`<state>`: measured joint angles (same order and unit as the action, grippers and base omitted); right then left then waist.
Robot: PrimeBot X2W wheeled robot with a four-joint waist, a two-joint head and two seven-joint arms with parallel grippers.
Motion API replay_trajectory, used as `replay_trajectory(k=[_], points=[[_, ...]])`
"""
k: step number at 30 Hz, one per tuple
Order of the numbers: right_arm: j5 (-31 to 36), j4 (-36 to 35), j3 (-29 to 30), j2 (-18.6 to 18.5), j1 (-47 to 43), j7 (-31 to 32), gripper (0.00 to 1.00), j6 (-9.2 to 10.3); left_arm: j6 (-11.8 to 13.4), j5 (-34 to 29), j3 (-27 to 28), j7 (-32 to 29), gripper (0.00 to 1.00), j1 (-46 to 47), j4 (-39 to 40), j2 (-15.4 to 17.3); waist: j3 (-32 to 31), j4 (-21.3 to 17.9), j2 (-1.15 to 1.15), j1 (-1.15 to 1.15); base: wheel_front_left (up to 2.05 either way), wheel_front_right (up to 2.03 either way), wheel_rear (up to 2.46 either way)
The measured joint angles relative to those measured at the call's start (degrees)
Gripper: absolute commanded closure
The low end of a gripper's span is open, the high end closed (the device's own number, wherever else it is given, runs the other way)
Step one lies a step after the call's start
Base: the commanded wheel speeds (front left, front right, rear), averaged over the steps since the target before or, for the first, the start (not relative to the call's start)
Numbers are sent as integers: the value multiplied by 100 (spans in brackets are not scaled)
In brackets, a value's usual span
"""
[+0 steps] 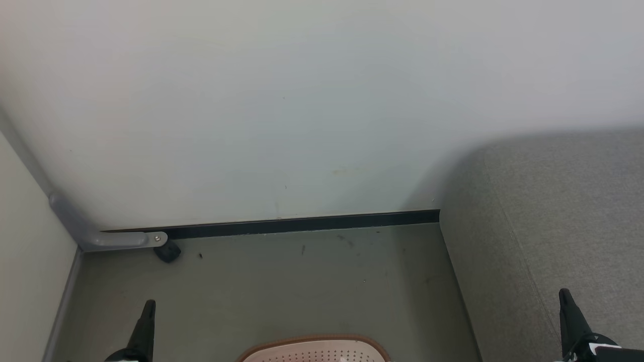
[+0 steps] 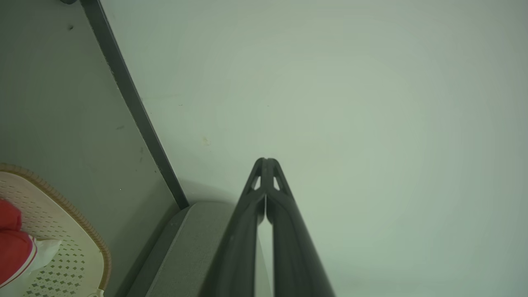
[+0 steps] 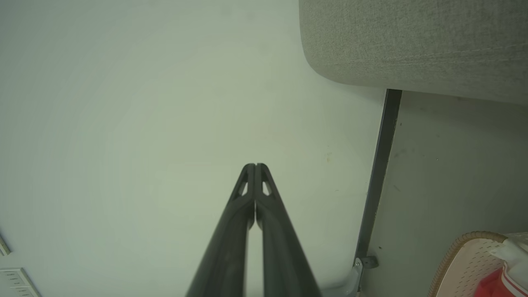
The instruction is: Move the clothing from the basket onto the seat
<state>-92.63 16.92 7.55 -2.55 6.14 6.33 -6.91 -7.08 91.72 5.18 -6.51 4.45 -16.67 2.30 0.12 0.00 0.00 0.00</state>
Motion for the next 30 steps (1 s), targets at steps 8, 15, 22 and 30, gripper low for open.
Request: replay_trajectory(k=[8,15,22,30], points=[[0,0,0,0,0,0,100,0,0,0,0,0,100,0,0,0,0,0,0,0,0,0,0],[0,0,0,0,0,0,100,0,0,0,0,0,100,0,0,0,0,0,0,0,0,0,0],[0,0,1,0,0,0,100,0,0,0,0,0,100,0,0,0,0,0,0,0,0,0,0],[-4,193,-43,75,-177,-19,0,10,8,-1,-31,27,0,-210,-200,-55,1,0,0,0,0,0,0]])
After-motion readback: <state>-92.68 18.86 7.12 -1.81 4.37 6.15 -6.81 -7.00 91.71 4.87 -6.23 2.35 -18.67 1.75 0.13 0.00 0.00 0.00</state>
